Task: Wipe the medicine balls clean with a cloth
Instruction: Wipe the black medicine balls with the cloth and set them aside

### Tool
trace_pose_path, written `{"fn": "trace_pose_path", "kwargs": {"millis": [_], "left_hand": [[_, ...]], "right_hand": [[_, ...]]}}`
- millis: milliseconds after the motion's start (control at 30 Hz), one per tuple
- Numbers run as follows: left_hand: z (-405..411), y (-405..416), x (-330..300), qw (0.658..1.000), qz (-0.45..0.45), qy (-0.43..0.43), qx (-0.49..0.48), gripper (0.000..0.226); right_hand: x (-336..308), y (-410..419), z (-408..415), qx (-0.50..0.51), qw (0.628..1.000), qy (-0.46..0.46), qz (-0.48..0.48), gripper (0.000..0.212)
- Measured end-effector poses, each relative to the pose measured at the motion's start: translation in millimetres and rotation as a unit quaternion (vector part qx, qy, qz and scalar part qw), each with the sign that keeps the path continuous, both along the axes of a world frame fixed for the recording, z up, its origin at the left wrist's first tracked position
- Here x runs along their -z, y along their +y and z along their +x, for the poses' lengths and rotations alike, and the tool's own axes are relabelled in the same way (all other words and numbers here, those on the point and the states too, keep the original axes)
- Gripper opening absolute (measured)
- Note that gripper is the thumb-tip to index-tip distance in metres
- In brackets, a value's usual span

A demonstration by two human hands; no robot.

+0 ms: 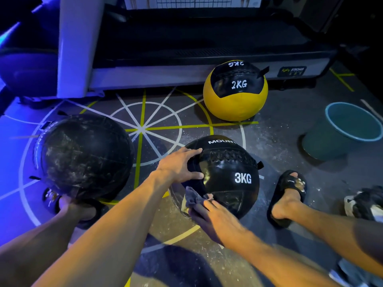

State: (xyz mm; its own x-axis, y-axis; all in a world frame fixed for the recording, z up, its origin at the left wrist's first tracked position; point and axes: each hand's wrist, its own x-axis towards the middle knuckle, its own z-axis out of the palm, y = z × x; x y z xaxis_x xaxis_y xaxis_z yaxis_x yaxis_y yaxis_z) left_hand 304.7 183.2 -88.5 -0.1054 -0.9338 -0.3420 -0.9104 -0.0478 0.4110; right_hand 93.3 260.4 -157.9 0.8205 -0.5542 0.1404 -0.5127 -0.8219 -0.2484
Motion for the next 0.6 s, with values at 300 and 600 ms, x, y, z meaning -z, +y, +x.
{"fn": "trace_pose_path", "kwargs": {"millis": [300, 600], "left_hand": [[-1.9, -21.0, -6.2, 0.999, 0.033, -0.021, 0.011, 0.087], [-5.3, -16.3, -3.7, 0.999, 0.031, -0.007, 0.002, 0.091]], "right_hand": [[-22.3, -39.4, 0.9, -0.109, 0.972, 0.066, -0.195, 0.032], [7.3, -34.4, 23.5, -0.230, 0.947, 0.142, -0.175, 0.011]]}}
